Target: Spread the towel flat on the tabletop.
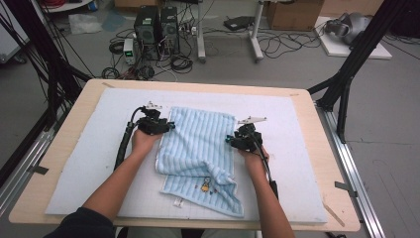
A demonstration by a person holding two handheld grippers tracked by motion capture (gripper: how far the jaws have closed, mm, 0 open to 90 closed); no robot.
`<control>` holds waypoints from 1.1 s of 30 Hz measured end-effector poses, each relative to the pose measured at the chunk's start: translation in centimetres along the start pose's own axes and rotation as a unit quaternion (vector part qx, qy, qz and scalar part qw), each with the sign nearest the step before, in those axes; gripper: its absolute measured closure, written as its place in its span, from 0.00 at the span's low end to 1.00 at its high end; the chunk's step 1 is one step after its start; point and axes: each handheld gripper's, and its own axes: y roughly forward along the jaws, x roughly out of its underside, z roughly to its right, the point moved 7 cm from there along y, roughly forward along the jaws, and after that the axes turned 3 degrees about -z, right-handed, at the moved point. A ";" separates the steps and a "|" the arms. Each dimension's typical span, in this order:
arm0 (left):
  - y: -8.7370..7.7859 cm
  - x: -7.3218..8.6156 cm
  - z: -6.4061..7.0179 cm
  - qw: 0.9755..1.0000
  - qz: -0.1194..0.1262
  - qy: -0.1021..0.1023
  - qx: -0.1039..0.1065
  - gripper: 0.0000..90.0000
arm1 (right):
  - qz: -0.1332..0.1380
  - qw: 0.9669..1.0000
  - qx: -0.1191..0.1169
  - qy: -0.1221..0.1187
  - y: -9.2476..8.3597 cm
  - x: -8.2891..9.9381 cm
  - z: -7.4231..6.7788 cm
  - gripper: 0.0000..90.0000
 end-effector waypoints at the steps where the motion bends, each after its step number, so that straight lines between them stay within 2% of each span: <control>1: -0.2 0.2 0.1 1.000 -0.002 0.003 0.005 0.63 | -0.001 1.000 0.009 -0.010 0.1 0.0 -0.1 0.70; 2: -0.4 0.5 0.2 1.000 -0.003 0.013 0.010 0.67 | -0.005 1.000 0.014 -0.018 0.0 0.0 -0.2 0.81; 3: -0.6 0.7 0.4 1.000 -0.002 0.024 0.013 0.72 | -0.007 1.000 0.000 -0.025 0.1 0.0 -0.4 0.90; 4: -0.8 1.1 0.5 0.999 0.001 0.036 0.010 0.74 | -0.009 0.999 -0.002 -0.036 0.1 -0.1 -0.6 0.94; 5: -1.0 1.2 0.6 0.999 0.003 0.042 0.009 0.82 | -0.013 0.999 0.005 -0.050 0.2 -0.2 -0.9 0.95; 7: -1.0 1.3 0.7 0.999 -0.002 0.047 0.022 0.95 | -0.016 0.998 0.011 -0.058 0.4 -0.4 -0.9 0.96; 9: -0.8 1.1 0.8 0.998 0.005 0.053 0.021 0.97 | -0.014 0.998 0.027 -0.055 0.8 -1.0 -0.4 0.96; 10: -0.6 0.9 0.6 0.999 0.006 0.042 0.018 0.97 | -0.014 0.998 0.030 -0.052 0.9 -1.2 -0.1 0.96; 11: -0.6 0.9 0.6 0.999 0.006 0.042 0.018 0.97 | -0.014 0.998 0.030 -0.052 0.9 -1.2 -0.1 0.96; 12: -0.3 0.5 0.2 0.999 0.010 0.038 0.011 0.97 | -0.005 0.998 0.044 -0.046 1.5 -1.8 0.8 0.96; 13: -0.3 0.5 0.2 0.999 0.010 0.038 0.011 0.97 | -0.005 0.998 0.044 -0.046 1.5 -1.8 0.8 0.96; 14: 0.4 -0.3 -0.2 0.999 0.015 0.032 0.002 0.97 | 0.005 0.998 0.053 -0.032 2.1 -2.3 1.6 0.96; 16: 1.1 -0.9 -0.5 0.999 0.017 0.027 -0.007 0.97 | 0.010 0.998 0.064 -0.017 2.6 -2.9 2.2 0.96; 17: 1.1 -0.9 -0.5 0.999 0.017 0.027 -0.007 0.97 | 0.010 0.998 0.064 -0.017 2.6 -2.9 2.2 0.96; 18: 1.8 -1.5 -0.8 0.999 0.013 0.027 -0.017 0.97 | 0.011 0.997 0.080 -0.012 3.1 -3.5 2.7 0.96; 19: 2.0 -1.9 -0.9 0.999 0.019 0.029 -0.022 0.97 | 0.010 0.996 0.086 -0.012 3.3 -3.7 2.8 0.96; 20: 2.0 -1.9 -0.9 0.999 0.019 0.029 -0.022 0.96 | 0.016 0.995 0.094 -0.010 3.5 -4.0 3.0 0.96; 22: 2.1 -2.0 -0.8 0.999 0.027 0.013 -0.021 0.91 | 0.016 0.996 0.092 0.003 3.8 -4.1 3.2 0.93; 23: 2.1 -2.0 -0.8 0.999 0.027 0.013 -0.021 0.81 | 0.020 0.996 0.092 0.007 3.7 -4.1 3.1 0.89; 24: 1.7 -1.7 -0.7 1.000 0.016 0.005 -0.008 0.72 | 0.021 0.996 0.085 0.010 3.6 -4.1 3.1 0.85; 28: 0.3 -1.1 -0.4 1.000 0.028 -0.002 0.007 0.63 | 0.035 0.997 0.068 -0.002 2.2 -4.0 2.6 0.80; 29: -0.1 -0.8 -0.4 1.000 0.026 -0.001 0.007 0.62 | 0.038 0.997 0.061 -0.003 1.7 -4.0 2.5 0.79; 33: -1.6 0.6 0.5 0.999 0.019 0.001 0.033 0.59 | 0.031 0.999 0.026 -0.011 0.1 -3.1 1.5 0.72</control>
